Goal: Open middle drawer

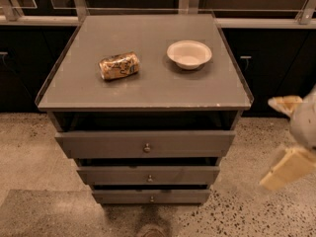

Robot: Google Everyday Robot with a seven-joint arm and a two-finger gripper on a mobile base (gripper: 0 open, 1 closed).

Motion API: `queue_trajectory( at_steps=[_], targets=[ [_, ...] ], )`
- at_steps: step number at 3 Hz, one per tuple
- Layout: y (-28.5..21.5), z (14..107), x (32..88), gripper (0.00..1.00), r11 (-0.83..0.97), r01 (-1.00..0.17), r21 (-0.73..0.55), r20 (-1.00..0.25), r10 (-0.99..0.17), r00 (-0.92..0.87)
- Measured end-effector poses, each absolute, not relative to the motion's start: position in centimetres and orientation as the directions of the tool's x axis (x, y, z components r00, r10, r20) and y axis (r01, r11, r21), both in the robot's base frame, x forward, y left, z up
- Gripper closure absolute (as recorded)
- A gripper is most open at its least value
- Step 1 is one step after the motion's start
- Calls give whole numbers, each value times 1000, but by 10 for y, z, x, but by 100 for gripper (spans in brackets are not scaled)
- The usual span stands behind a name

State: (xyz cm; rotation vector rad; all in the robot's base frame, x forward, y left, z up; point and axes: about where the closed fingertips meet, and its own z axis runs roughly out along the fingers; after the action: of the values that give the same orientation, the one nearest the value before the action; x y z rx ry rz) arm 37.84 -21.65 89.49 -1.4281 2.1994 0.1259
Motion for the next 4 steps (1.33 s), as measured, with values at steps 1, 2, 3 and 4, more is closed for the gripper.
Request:
queue_trajectory(
  at_steps=[1,2,3,4],
  targets=[
    [-224,802,363,0,551,-832,-61,-522,-728,-444],
    [-217,706,347,0,583,-807,95,-516,-664,-541],
    [-216,694,345,0,583,-804,116,-513,-658,-551],
    [-218,694,339,0,590,-800,112,-522,-650,-552]
  ],
)
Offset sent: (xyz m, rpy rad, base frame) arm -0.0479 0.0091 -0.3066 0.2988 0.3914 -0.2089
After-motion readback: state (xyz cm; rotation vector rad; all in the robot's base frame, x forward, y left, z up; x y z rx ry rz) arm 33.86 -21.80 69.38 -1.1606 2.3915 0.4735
